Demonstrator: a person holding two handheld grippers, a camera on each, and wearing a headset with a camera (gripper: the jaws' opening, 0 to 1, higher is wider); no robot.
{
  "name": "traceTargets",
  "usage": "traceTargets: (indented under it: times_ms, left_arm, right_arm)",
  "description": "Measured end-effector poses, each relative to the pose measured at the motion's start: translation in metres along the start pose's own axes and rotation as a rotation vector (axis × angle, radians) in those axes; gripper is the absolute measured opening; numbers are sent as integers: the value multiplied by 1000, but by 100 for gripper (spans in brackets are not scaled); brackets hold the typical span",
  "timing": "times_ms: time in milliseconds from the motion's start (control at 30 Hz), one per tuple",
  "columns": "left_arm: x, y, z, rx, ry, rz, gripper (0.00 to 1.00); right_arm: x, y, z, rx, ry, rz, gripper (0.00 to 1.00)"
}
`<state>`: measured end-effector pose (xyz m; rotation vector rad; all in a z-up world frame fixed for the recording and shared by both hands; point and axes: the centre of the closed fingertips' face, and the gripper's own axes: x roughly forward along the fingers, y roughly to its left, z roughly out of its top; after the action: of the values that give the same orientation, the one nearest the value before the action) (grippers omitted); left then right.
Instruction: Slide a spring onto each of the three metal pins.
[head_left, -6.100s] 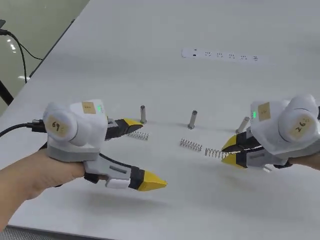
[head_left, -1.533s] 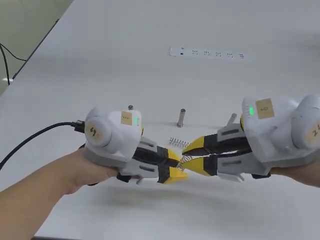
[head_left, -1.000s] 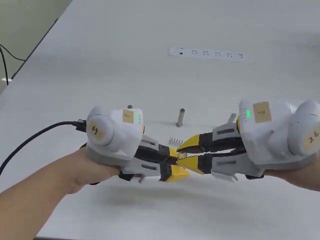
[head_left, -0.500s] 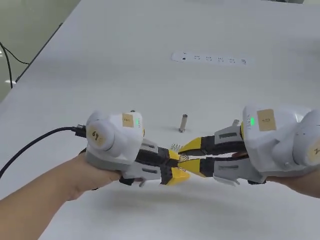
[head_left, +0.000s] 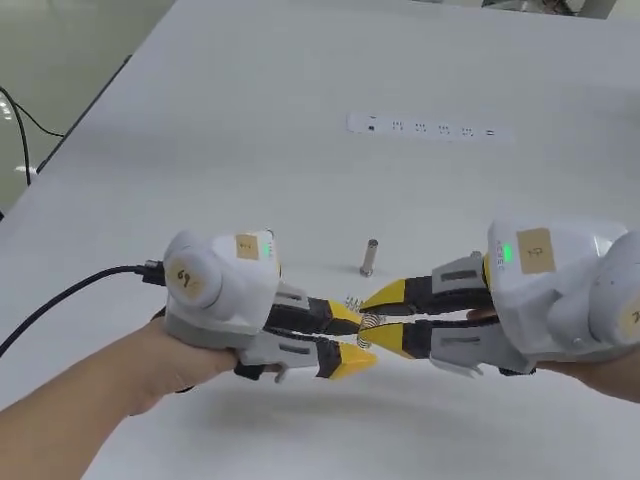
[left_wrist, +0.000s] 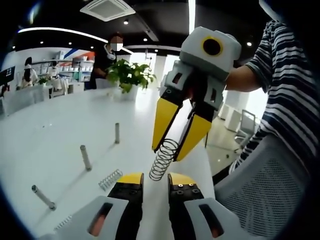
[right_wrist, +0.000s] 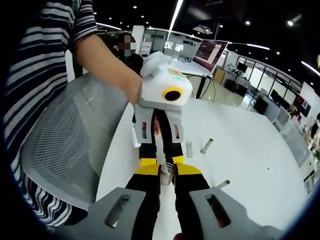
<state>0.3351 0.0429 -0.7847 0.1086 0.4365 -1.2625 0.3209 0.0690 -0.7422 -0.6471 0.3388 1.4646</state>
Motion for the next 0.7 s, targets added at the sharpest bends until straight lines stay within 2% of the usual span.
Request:
traceTargets:
  times_ms: [200,333,500,700]
  left_arm:
    - [-11,7,-1,-30,-9,35,21]
    - [-22,13,-5,-39,0,68,24]
    - [-37,19,-7,-56,1,96,26]
    - [-57,28,-9,-72,-6,150,26]
  right_arm:
    - [0,-2,-3,11,8,-4,7]
    - [-1,-4,-4,32,4,-3,7]
    - [-3,-4,-5,86,-3,0,7]
    - [-3,-2,-7,99,5,5,7]
